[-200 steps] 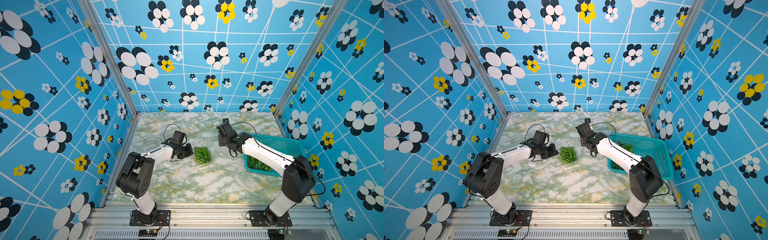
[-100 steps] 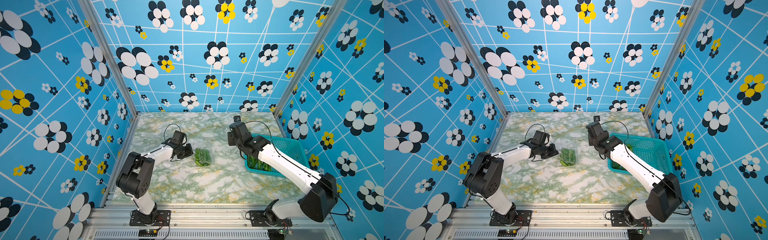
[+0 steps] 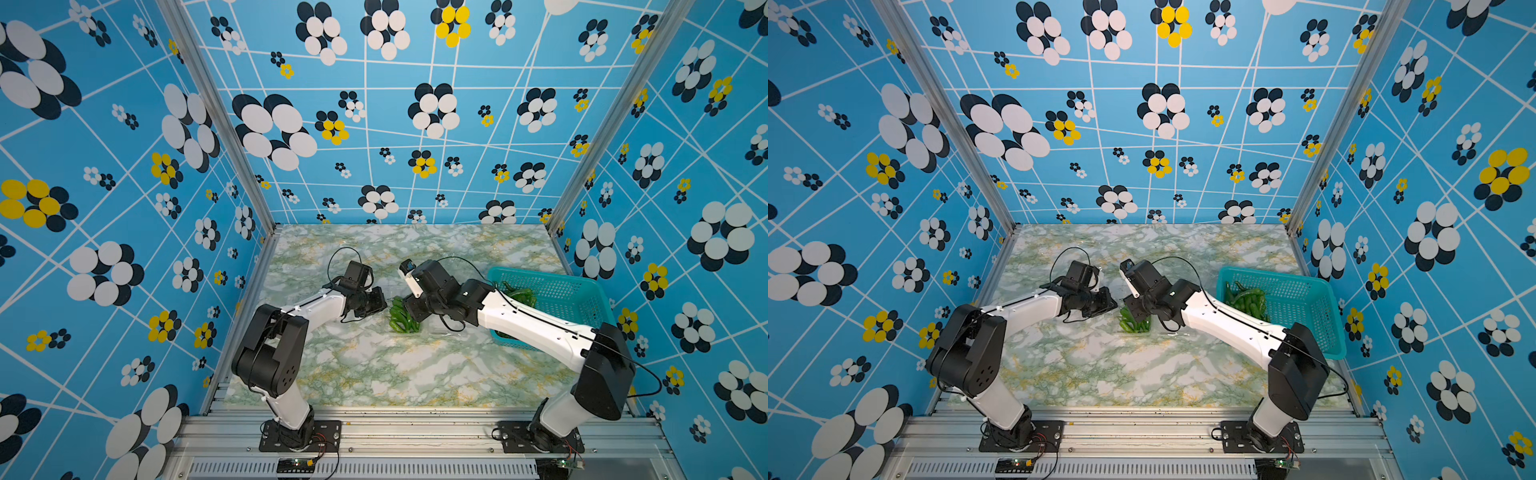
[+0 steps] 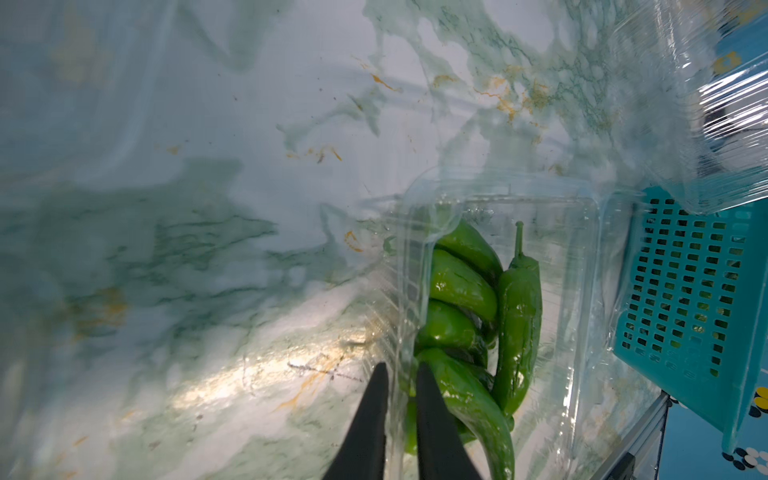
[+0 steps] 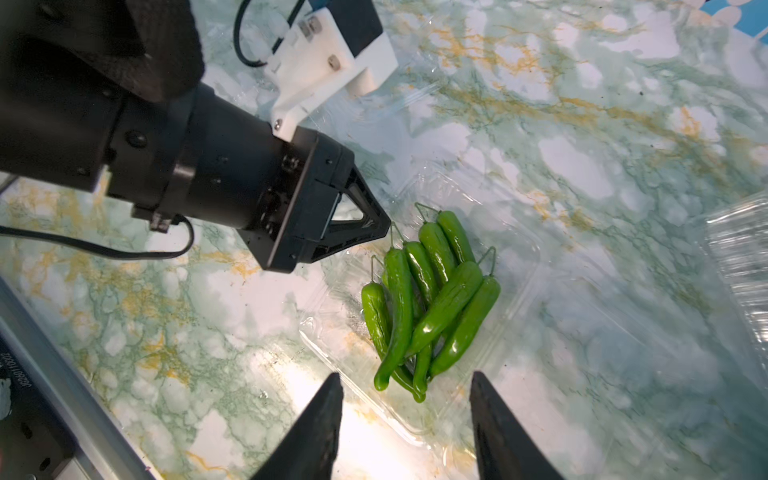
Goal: Take small green peppers out of containers
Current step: Open the packing box at the center of the board, then pick up the green pepper from the packing box.
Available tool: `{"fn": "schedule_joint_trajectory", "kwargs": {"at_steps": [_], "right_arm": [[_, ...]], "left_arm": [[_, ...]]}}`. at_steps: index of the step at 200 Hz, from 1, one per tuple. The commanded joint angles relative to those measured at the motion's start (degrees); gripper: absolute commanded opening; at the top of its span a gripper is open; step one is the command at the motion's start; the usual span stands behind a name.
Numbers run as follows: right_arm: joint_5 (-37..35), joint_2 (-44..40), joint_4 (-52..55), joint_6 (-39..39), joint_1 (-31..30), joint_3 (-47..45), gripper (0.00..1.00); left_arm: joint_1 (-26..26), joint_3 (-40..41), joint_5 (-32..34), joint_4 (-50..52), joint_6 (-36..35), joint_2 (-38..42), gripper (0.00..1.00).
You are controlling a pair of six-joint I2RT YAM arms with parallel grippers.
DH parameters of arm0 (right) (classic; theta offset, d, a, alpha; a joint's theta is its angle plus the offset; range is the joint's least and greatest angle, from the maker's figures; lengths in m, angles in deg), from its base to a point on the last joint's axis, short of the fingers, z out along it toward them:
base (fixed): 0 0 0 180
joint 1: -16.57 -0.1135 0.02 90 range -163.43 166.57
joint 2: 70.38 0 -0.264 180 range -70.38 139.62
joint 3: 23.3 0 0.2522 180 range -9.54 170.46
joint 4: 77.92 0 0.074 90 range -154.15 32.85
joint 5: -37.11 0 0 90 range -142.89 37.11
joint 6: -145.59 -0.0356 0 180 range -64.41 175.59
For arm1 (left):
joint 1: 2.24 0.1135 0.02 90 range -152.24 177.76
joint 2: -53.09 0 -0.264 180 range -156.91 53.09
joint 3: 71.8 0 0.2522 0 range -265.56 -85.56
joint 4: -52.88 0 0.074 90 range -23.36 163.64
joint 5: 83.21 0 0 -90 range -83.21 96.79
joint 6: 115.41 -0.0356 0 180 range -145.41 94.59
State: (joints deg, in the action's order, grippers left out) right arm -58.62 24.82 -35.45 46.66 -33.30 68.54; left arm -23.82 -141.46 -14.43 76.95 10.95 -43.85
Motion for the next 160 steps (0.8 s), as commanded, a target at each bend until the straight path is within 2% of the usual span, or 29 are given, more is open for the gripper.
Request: {"fn": "schedule_joint_trajectory", "kwargs": {"at_steps": [1,17,49,118,160], "right_arm": [[0.8,3.76,1.23,0.66,0.3,1.9,0.5],[0.72,6.5,0.76,1.23,0.3,2.4,0.49],[0.54,11.31,-0.23,3.5,0.3,3.73,0.48],[0.45,17.3,-0.32,6.06,0.25,6.83,0.48],[0.97,20.31,0.11,6.39,0.29,8.54,0.46]], "left_arm": [[0.42,-0.31,-0.94,1.02,-0.97,1.89,0.23],[0.41,-0.11,-0.62,0.94,-1.05,2.24,0.3],[0.49,0.98,0.64,0.39,-1.49,4.33,0.36],[0.44,5.34,4.88,-2.72,-2.26,12.7,0.42],[0.57,8.05,7.31,-4.62,-2.02,16.76,0.42]]}}
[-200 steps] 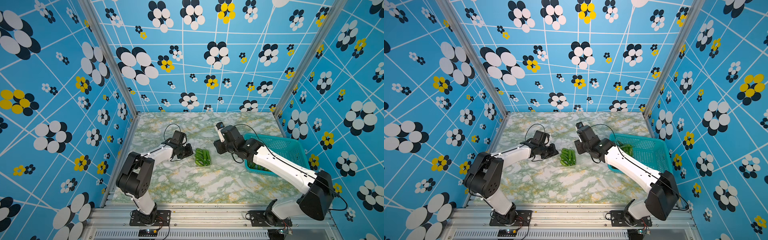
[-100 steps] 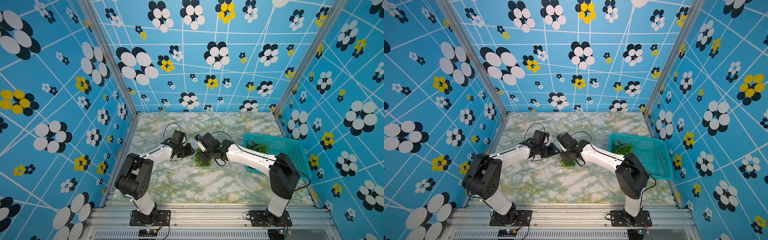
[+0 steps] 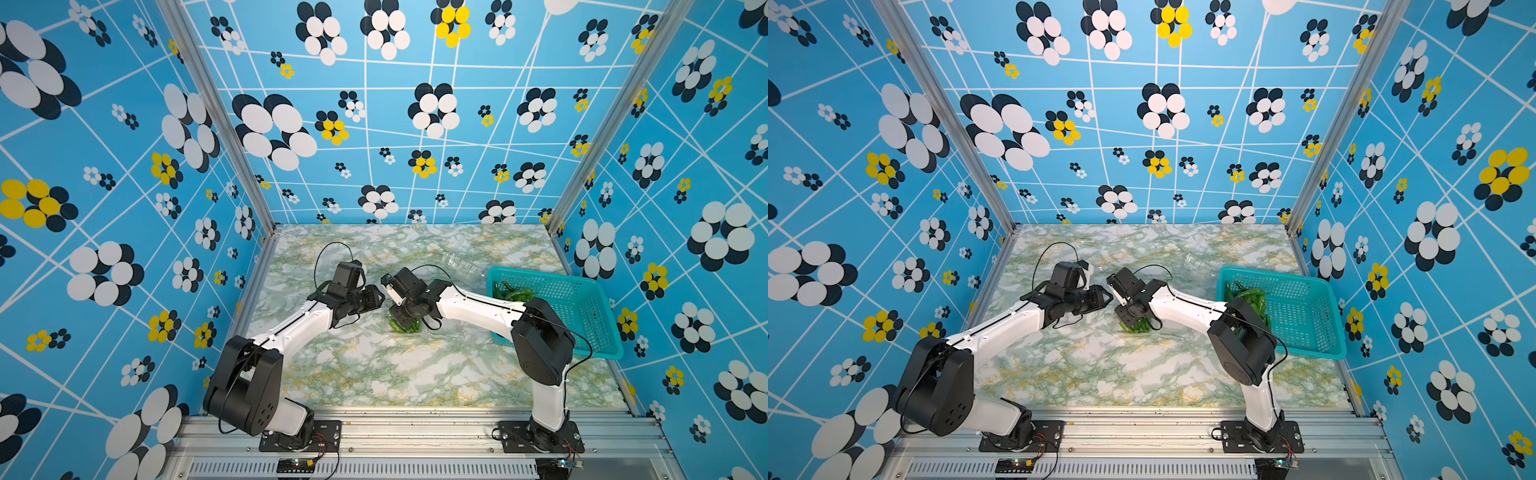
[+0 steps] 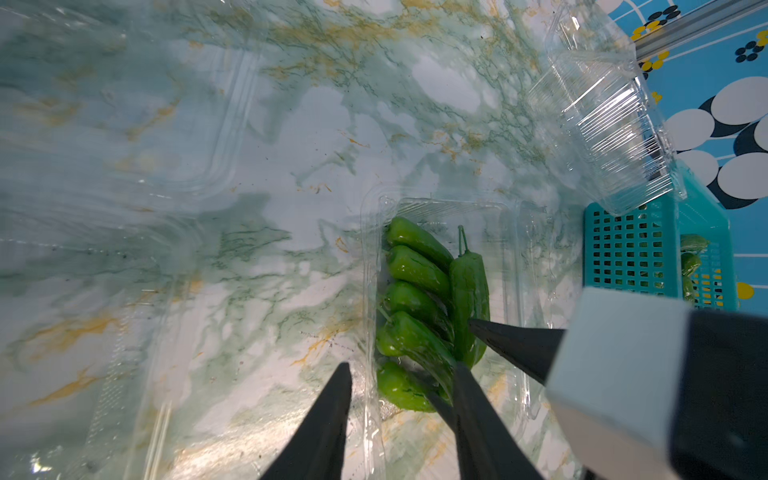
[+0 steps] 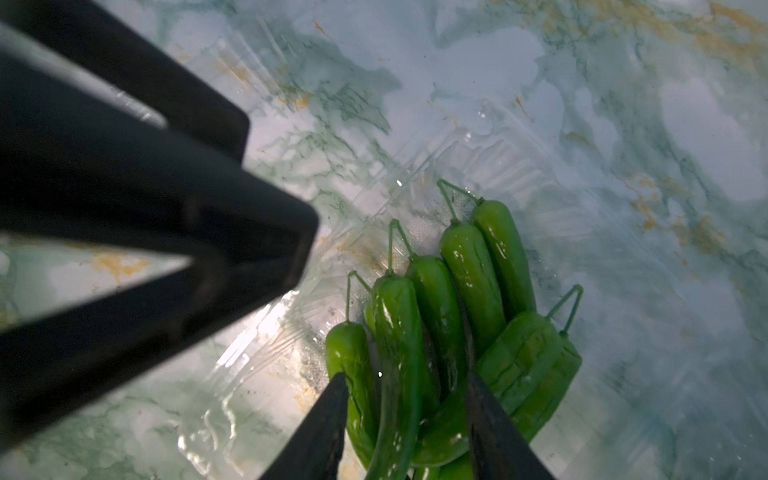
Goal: Take small green peppers out of containers
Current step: Pick up the green pepper from the packing box.
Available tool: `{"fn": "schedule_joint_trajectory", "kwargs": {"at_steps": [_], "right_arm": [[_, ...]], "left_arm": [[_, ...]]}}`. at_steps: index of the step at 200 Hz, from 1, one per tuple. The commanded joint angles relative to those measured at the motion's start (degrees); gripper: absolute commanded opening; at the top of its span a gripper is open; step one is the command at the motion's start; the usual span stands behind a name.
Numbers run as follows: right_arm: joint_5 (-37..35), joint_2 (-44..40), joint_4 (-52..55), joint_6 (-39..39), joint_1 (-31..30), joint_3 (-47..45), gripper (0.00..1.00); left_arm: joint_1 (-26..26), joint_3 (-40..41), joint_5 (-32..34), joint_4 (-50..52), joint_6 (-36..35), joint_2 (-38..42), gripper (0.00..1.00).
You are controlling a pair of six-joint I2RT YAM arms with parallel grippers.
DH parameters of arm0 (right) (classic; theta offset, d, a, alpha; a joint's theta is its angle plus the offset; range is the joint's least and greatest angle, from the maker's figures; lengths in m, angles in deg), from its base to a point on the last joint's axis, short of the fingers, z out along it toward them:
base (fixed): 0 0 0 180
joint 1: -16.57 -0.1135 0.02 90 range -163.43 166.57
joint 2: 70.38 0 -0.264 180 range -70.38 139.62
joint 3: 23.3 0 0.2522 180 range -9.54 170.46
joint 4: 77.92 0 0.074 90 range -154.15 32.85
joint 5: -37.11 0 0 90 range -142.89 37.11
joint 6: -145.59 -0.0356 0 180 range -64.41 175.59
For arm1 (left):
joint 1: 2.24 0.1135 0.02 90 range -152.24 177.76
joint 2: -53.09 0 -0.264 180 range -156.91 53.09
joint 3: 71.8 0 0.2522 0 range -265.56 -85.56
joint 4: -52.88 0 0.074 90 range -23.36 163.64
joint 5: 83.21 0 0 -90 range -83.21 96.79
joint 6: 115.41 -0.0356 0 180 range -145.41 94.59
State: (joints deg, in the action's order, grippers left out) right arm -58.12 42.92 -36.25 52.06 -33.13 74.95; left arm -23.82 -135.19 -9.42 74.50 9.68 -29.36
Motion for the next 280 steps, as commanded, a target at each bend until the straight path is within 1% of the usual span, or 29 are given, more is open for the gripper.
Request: {"fn": "schedule_joint_trajectory", "kwargs": {"at_steps": [1,36,37,38,44,70,92,108,117,146,192,210,236,245,253,280], "right_arm": [[0.48,2.29,0.88,1.03,0.12,2.15,0.46],[0.88,4.35,1.33,0.89,0.09,3.19,0.43],[0.82,4.42,1.3,0.89,0.06,3.21,0.43],[0.78,4.49,1.29,0.85,0.09,3.22,0.42],[0.75,4.77,1.29,0.79,0.06,3.29,0.39],[0.99,4.94,1.23,0.63,0.12,3.31,0.24],[0.67,4.64,1.27,0.49,0.1,3.31,0.08],[0.8,3.48,0.98,0.56,0.06,2.64,0.02],[0.92,2.43,0.77,0.7,0.12,2.19,0.0],[-0.05,-2.94,-0.96,0.81,0.21,-0.88,0.0],[-2.41,-16.02,-6.73,0.66,1.12,-8.94,0.0],[-5.36,-21.95,-10.0,0.55,1.81,-12.97,0.0],[-12.28,-31.37,-13.74,-0.26,3.8,-18.62,0.0],[-15.95,-34.69,-14.8,-0.79,4.76,-20.58,0.0],[-20.79,-37.33,-14.99,-1.78,5.73,-21.83,0.0],[-34.07,-44.06,-12.44,-5.96,11.01,-24.83,0.0]], "left_arm": [[0.57,1.84,2.36,-2.2,-0.74,2.42,0.42],[0.72,3.22,3.71,-3.02,-0.49,4.77,0.42],[0.74,3.26,3.76,-3.02,-0.47,4.81,0.42],[0.74,3.29,3.83,-3.02,-0.56,4.87,0.45],[0.8,3.39,3.98,-3.02,-0.56,5.1,0.47],[1.11,3.47,3.57,-2.99,-0.41,5.06,0.48],[1.18,3.33,3.44,-2.97,-0.34,4.46,0.48],[1.12,3.39,2.81,-3.38,-0.21,3.83,0.47],[1.13,3.48,2.53,-3.87,-0.1,3.71,0.47],[1.14,3.48,2.08,-4.31,-0.05,3.26,0.46],[1.03,4.28,1.13,-6.21,-0.11,3.81,0.46],[0.9,4.28,-0.2,-7.09,0.0,3.56,0.46],[-0.47,3.74,-2.97,-8.62,-0.62,3.05,0.46],[-1.42,3.2,-4.18,-9.03,-1.18,2.7,0.46],[-2.47,2.52,-5.26,-9.17,-1.89,2.23,0.46],[-6.91,-0.03,-7.31,-9.2,-5.02,0.71,0.45]]}}
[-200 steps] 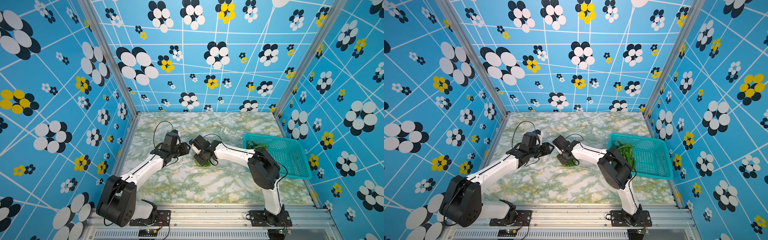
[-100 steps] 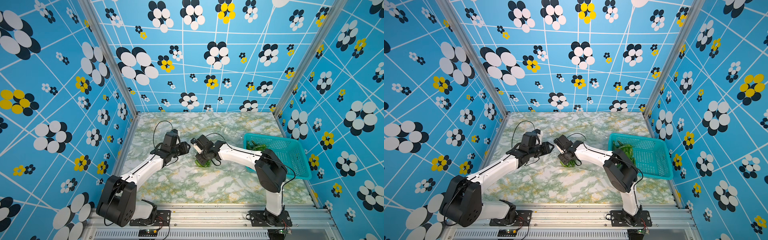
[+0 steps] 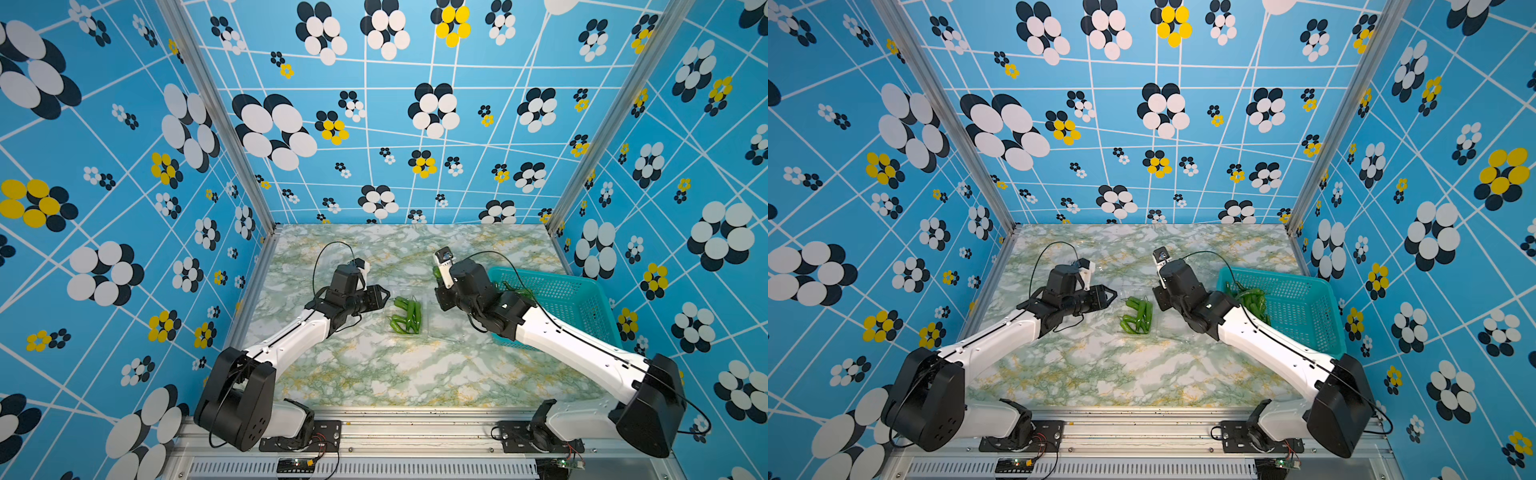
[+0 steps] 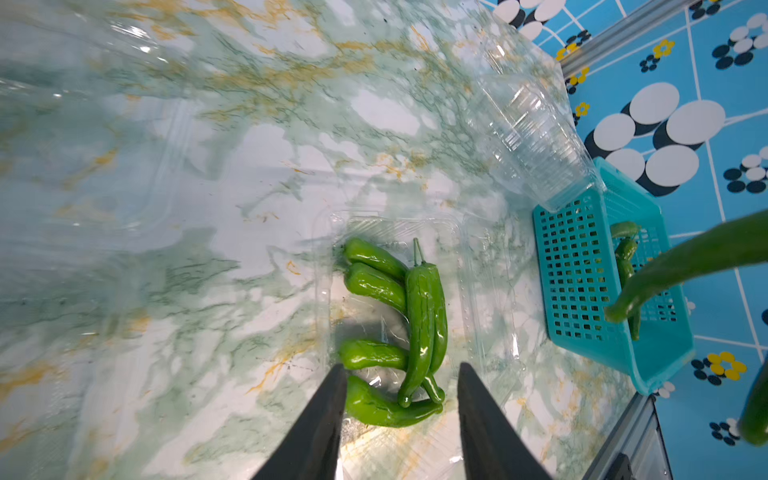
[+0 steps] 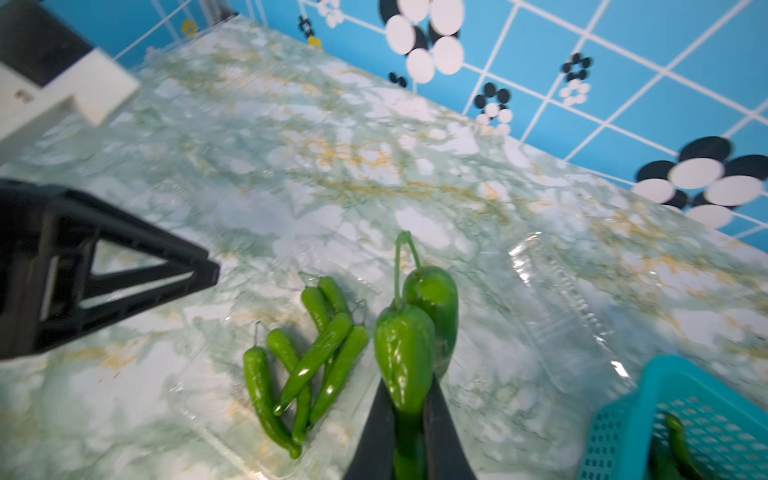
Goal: Take small green peppers out of containers
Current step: Pick up the green pepper from the packing box, then place the green pepper in the basket.
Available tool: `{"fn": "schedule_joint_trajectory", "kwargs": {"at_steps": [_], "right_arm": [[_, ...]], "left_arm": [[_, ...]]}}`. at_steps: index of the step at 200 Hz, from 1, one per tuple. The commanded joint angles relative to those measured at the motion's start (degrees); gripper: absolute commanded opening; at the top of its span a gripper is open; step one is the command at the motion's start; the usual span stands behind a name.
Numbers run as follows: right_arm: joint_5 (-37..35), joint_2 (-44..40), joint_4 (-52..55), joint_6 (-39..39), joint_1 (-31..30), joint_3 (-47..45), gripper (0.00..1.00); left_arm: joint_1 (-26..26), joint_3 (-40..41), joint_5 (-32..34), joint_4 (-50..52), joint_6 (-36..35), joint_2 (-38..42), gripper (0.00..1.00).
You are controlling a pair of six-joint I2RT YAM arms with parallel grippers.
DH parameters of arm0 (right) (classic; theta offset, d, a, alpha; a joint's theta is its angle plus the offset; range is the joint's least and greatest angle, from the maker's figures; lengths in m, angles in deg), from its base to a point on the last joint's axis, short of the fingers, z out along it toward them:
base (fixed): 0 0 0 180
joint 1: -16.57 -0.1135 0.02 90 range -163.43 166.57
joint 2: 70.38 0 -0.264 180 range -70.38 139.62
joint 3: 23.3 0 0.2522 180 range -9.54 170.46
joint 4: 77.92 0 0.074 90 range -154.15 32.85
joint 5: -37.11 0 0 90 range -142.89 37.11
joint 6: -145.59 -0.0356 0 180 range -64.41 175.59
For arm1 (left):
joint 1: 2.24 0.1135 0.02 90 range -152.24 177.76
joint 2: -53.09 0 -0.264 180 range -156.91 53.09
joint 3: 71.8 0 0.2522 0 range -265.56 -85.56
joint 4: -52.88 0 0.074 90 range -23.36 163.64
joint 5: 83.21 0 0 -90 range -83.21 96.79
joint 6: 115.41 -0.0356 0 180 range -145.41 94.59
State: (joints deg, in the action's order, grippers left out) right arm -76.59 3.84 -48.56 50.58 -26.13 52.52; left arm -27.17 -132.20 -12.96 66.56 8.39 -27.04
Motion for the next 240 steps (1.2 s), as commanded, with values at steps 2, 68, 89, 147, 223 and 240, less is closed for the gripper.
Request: {"fn": "schedule_joint_trajectory", "kwargs": {"at_steps": [2,68,89,147,223,240], "right_arm": [[-16.84,-5.27,0.22,-5.14,4.48,-2.59,0.0],[-20.91,-6.65,9.53,-18.96,22.11,-8.33,0.0],[-20.52,-3.61,10.4,-21.7,23.99,-9.78,0.0],[-14.71,7.4,14.16,-23.95,26.11,-5.54,0.31],[3.57,-3.09,4.05,-16.56,25.42,-9.72,0.52],[12.93,-3.2,1.01,-14.6,23.59,-9.87,0.54]], "left_arm": [[-3.93,-3.18,-3.93,-1.23,-4.0,-1.71,0.45],[-10.44,-8.24,-8.5,0.55,-8.54,-6.03,0.46],[-10.49,-9.1,-8.83,1.69,-8.82,-7.03,0.46],[-10.54,-9.27,-8.21,2.61,-9.41,-6.62,0.5],[-10.38,-8.64,5.71,7.05,-9.65,-3.82,0.52],[-8.64,-8.59,10.79,9.98,-8.09,-3.51,0.52]]}}
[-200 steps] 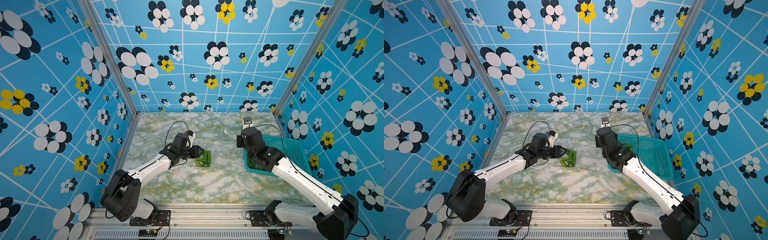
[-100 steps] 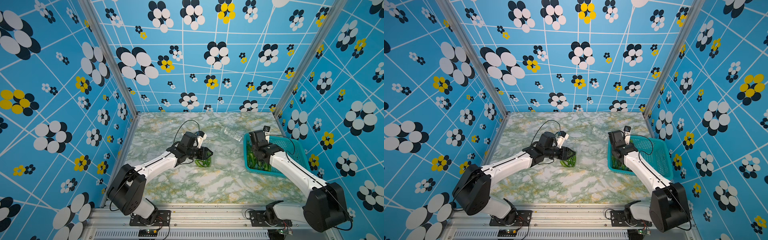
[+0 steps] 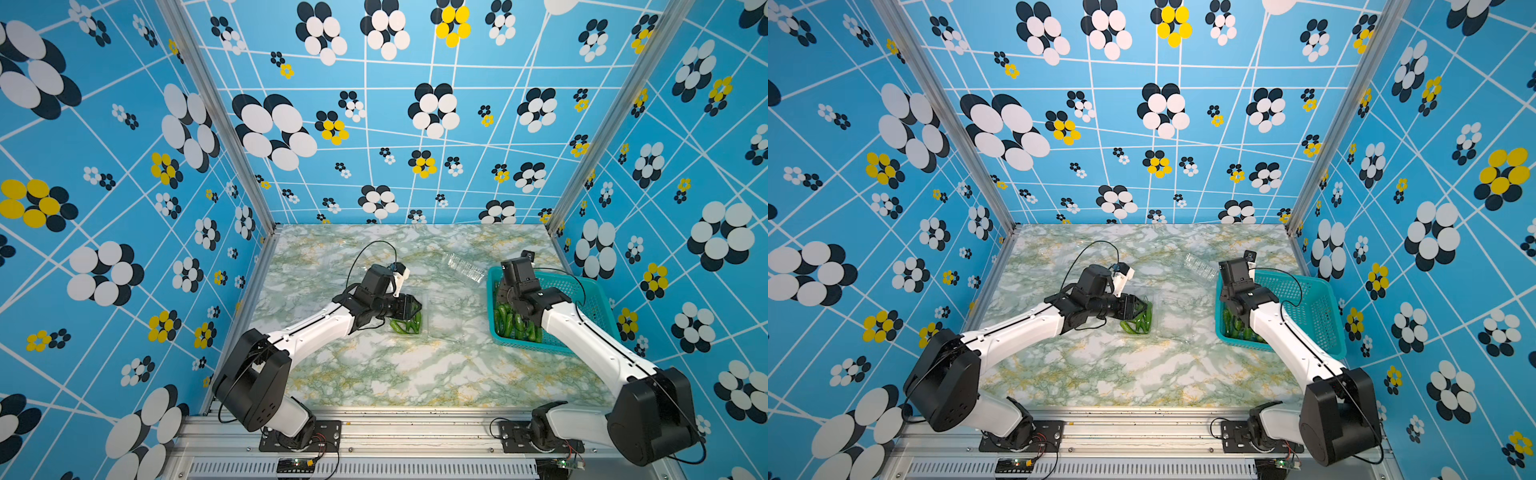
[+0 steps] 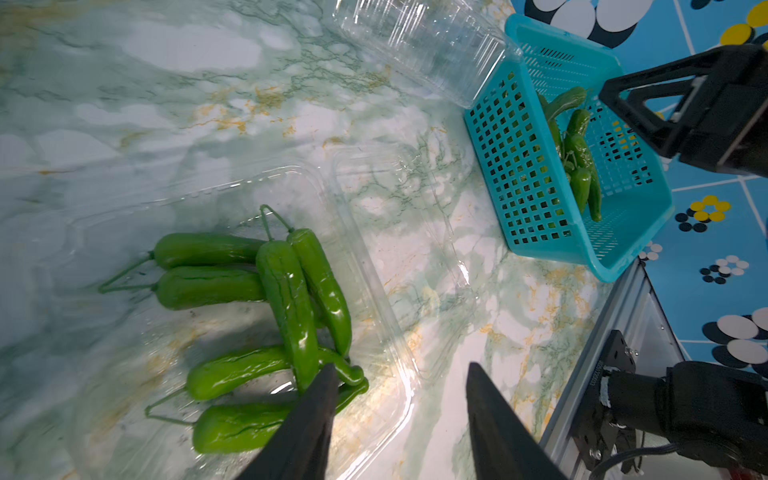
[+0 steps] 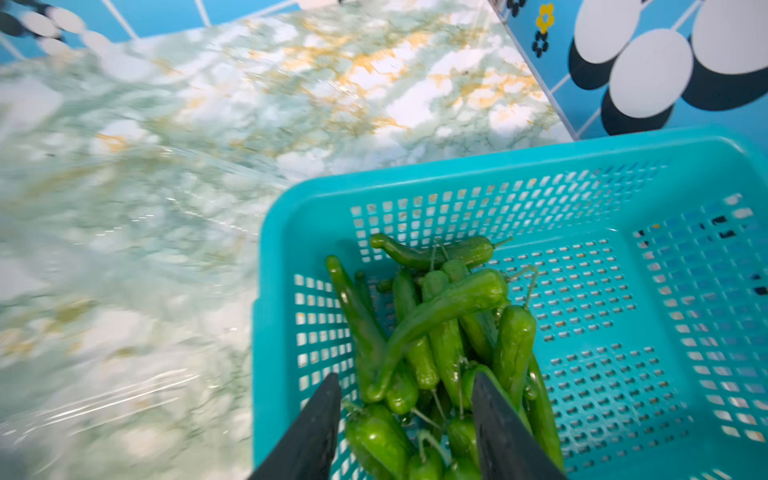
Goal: Take small green peppers out of containers
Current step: Place the green pepper in the basket.
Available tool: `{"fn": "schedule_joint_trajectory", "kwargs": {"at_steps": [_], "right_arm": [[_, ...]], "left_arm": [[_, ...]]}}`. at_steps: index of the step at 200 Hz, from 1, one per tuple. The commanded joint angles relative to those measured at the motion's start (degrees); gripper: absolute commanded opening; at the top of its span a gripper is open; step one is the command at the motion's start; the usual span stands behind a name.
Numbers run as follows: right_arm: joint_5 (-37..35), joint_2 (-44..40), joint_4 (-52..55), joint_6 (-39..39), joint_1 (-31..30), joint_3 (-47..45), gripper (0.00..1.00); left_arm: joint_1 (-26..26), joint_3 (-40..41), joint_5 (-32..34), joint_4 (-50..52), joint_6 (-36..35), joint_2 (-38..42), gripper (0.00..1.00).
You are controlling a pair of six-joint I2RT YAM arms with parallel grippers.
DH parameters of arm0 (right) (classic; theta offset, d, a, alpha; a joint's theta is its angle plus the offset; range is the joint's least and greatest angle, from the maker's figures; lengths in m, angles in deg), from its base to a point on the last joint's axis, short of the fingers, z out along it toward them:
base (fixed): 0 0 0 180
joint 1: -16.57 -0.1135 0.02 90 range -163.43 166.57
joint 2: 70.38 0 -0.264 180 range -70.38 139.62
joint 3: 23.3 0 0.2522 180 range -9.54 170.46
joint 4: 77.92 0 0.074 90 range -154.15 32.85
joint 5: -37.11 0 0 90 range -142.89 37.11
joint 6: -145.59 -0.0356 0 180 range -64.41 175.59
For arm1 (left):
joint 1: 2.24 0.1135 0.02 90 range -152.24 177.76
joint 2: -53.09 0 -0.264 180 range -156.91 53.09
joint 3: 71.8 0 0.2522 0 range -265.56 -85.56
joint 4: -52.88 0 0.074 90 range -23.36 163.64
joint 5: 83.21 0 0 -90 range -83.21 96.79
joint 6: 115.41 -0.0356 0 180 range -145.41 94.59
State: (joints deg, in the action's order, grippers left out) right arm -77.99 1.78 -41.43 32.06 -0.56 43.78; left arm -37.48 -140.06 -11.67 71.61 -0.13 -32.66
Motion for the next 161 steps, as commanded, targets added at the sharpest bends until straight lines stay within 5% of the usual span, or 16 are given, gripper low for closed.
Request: {"fn": "schedule_joint_trajectory", "kwargs": {"at_steps": [1,18,64,161], "right_arm": [[14.84,-1.01,-6.16,4.01,-2.09,-1.03,0.54],[21.45,2.51,-5.25,5.28,-5.29,2.11,0.54],[24.83,14.81,-3.57,2.73,-15.46,10.49,0.5],[25.87,34.08,1.32,1.4,-26.18,23.54,0.43]], "left_arm": [[1.85,-0.66,9.41,4.9,0.59,2.1,0.52],[5.1,1.26,6.85,3.25,3.17,2.58,0.51],[10.2,3.58,8.08,3.69,6.69,3.75,0.5],[14.06,4.89,11.64,6.63,8.61,5.21,0.5]]}}
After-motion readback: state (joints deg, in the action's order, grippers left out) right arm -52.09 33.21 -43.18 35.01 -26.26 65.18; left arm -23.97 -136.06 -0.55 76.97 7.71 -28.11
